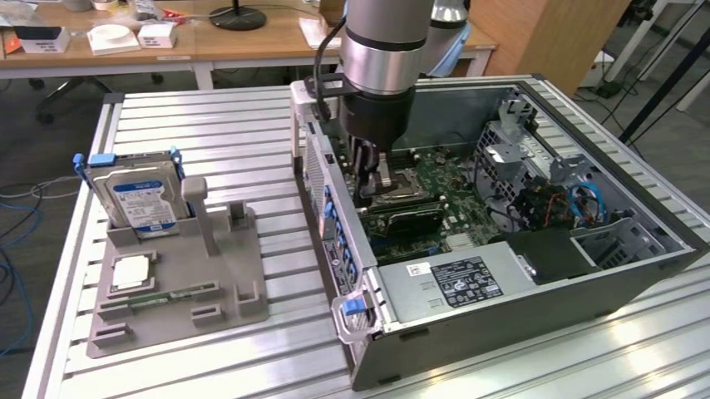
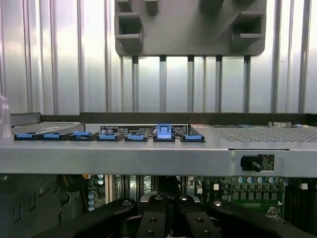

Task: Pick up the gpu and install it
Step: 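Press down on the gpu until it lock into place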

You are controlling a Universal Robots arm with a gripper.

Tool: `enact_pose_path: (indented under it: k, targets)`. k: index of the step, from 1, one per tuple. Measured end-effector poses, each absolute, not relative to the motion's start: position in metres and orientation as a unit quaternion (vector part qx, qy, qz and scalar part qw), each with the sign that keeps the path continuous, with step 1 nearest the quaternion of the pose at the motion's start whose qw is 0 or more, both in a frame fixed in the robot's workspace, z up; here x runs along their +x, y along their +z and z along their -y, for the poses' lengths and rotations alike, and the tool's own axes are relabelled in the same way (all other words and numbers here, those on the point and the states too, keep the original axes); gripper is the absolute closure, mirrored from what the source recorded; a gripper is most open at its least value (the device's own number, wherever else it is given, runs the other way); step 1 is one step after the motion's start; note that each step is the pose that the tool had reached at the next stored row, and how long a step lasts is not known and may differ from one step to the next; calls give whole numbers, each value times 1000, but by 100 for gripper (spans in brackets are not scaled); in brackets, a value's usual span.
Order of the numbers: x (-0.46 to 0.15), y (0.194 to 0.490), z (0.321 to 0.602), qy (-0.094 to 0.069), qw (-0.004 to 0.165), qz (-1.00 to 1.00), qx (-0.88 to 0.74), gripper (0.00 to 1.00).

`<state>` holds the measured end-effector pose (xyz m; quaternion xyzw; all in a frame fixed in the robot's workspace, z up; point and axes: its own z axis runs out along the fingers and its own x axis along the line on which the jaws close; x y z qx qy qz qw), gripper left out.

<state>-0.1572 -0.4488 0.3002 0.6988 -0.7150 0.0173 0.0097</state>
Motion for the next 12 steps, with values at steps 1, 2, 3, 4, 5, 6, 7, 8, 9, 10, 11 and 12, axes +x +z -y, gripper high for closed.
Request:
enact_pose_path:
  k: [1,2,3,4,5,6,7,8,9,10,11,12]
  targets:
    - [-157,300,449,17,9,715,699,89]
    - [-158,300,449,16,9,715,699,89]
    - [-158,300,449,16,9,715,699,89]
    - [-159,300,448,16,9,715,699,89]
    - [-159,300,448,16,8,715,699,89]
    - [-159,300,448,14,7,715,699,89]
    - [-159,300,448,12,5,715,699,89]
    - [-159,300,448,10,3,715,699,89]
    - [-159,300,448,8,1,715,699,89]
    - [-159,300,448,6,-1,715,699,89]
    - [-159,300,448,6,-1,715,699,89]
    - [-159,300,448,6,-1,715,699,89]
